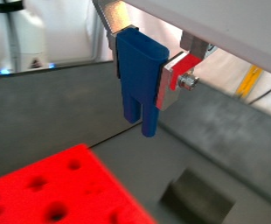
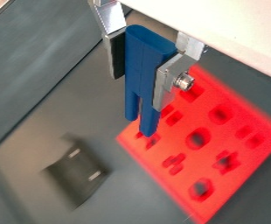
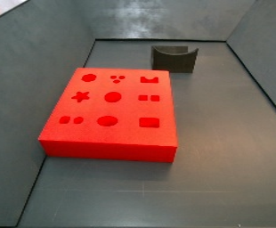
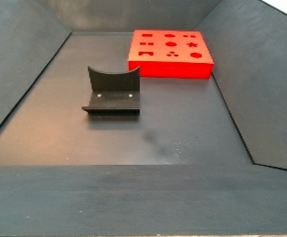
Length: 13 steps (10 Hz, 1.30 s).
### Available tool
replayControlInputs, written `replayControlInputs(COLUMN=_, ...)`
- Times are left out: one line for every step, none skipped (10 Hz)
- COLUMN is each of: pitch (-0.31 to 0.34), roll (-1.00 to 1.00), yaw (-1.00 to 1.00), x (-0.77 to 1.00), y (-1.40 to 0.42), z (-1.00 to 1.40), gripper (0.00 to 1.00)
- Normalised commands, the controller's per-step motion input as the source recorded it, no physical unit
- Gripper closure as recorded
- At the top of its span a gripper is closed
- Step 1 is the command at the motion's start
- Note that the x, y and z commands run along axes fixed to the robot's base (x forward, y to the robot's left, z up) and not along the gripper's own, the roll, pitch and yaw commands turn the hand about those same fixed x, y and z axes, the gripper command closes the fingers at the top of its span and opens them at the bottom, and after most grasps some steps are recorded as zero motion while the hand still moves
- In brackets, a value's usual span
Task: Pick up the square-circle object. Move up. Place the square-circle object on the fixture. Regrasp the square-circle object. Move to above the board. Insert the square-circle object.
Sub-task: Move to above the board, then insert the square-circle object.
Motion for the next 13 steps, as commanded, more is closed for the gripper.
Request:
replayControlInputs(pitch=-0.107, roll=-1.00, yaw=-0.07, x=-0.54, y=-0.97, z=0.16, gripper=1.00)
replayControlInputs(pitch=-0.112, roll=-1.00, yaw=-0.07, x=-0.30, y=-0.45, z=0.08, gripper=1.00)
replayControlInputs(pitch=-0.091, roll=-0.83, yaw=-0.06, x=-0.16, y=-0.18, z=0.03, gripper=1.00)
replayControlInputs(pitch=-0.059, roll=-0.62, yaw=-0.04, x=-0.10, y=-0.08, z=0.01, gripper=1.00)
replayControlInputs(pitch=-0.034, roll=-0.35, yaw=-0.02, x=-0.07, y=-0.06, z=0.02, gripper=1.00)
replayControlInputs(pitch=-0.030, roll=-0.26, yaw=-0.02, x=-0.05, y=-0.04, z=0.00, gripper=1.00)
replayControlInputs(pitch=-0.061, roll=-0.08, yaw=0.27, x=-0.21, y=0.09, z=-0.46, gripper=1.00)
replayControlInputs(pitch=-0.080, roll=-0.06, yaw=0.23, x=-0.28, y=0.03, z=-0.44, gripper=1.00)
replayControlInputs(pitch=-0.070, roll=-0.03, yaw=0.22, x=-0.28, y=0.00, z=-0.42, gripper=1.00)
replayControlInputs(pitch=-0.060, roll=-0.03, yaw=0.21, x=-0.26, y=0.00, z=-0.43, gripper=1.00)
replayControlInputs(pitch=-0.071, roll=-0.05, yaw=0.20, x=-0.29, y=0.00, z=-0.42, gripper=1.00)
replayControlInputs(pitch=-0.059, roll=0.00, yaw=0.15, x=-0.24, y=-0.17, z=-0.46, gripper=1.00)
replayControlInputs(pitch=-0.010, roll=-0.12, yaw=0.16, x=-0.13, y=-0.27, z=-0.66, gripper=1.00)
